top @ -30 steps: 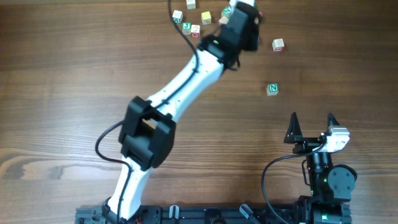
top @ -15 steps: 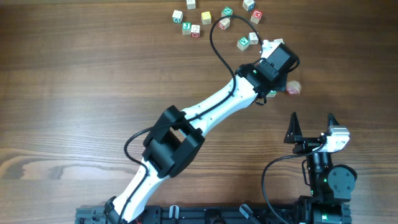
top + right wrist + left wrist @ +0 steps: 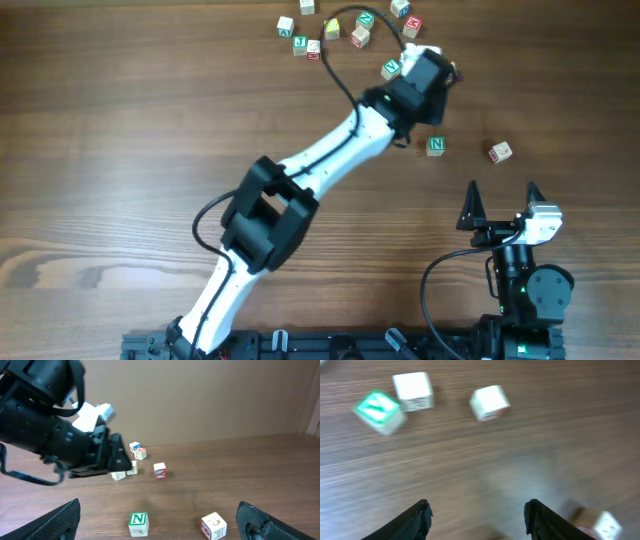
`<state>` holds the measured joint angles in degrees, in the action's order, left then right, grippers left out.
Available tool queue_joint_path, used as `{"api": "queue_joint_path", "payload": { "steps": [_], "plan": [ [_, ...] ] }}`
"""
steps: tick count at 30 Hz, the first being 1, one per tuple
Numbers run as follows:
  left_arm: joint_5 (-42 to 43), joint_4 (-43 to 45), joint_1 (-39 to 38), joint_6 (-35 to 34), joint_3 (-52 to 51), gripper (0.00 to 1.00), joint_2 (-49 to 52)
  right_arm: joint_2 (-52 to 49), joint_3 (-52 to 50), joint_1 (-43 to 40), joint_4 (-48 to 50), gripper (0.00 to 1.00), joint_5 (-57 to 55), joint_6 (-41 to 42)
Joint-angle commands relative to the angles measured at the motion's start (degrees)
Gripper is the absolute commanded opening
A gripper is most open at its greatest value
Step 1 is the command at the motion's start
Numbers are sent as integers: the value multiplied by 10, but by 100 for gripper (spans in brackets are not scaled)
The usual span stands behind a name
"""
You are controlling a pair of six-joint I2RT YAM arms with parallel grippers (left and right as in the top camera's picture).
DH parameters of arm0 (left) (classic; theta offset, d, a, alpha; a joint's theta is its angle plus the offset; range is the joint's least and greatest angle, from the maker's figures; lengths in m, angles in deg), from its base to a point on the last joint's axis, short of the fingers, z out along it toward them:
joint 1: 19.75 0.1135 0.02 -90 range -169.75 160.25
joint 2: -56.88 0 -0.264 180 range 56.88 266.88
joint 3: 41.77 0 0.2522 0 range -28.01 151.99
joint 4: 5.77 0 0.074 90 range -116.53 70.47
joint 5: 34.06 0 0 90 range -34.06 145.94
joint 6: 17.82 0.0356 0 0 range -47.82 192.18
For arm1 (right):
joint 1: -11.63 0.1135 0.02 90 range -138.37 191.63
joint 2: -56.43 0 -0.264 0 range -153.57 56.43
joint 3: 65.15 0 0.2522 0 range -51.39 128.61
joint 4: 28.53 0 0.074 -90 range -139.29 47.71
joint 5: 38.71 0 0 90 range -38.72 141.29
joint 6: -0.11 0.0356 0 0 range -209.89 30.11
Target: Form a tower
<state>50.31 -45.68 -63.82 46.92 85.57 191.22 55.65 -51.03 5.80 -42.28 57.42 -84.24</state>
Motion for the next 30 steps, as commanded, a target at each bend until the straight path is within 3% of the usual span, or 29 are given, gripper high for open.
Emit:
{"api": "queue_joint_path", "payload": {
  "steps": [1, 5, 10, 16, 24, 26, 28, 30],
  "plan": [
    [61, -28, 59, 26, 1, 65, -1, 3, -1, -3, 3, 100, -5, -10],
    [108, -68, 121, 76, 1, 76, -38, 3, -1, -3, 3, 100, -5, -10],
    [150, -71, 169, 116, 1, 100, -72, 3, -1, -3, 3, 100, -5, -10],
    [150, -102, 184, 116, 1, 100, -105, 3, -1, -3, 3, 100, -5, -10],
    [111, -225, 228, 116, 1, 100, -276, 3, -1, -3, 3, 100, -1, -1],
    [101, -269, 234, 116, 1, 100, -315, 3, -1, -3, 3, 100, -1, 50],
    [51, -322, 234, 116, 1, 100, -342, 0, -1, -3, 3, 100, 0, 166],
    [-16, -404, 234, 113, 1, 100, -369, -5, -1, -3, 3, 100, -1, 420]
  ]
}}
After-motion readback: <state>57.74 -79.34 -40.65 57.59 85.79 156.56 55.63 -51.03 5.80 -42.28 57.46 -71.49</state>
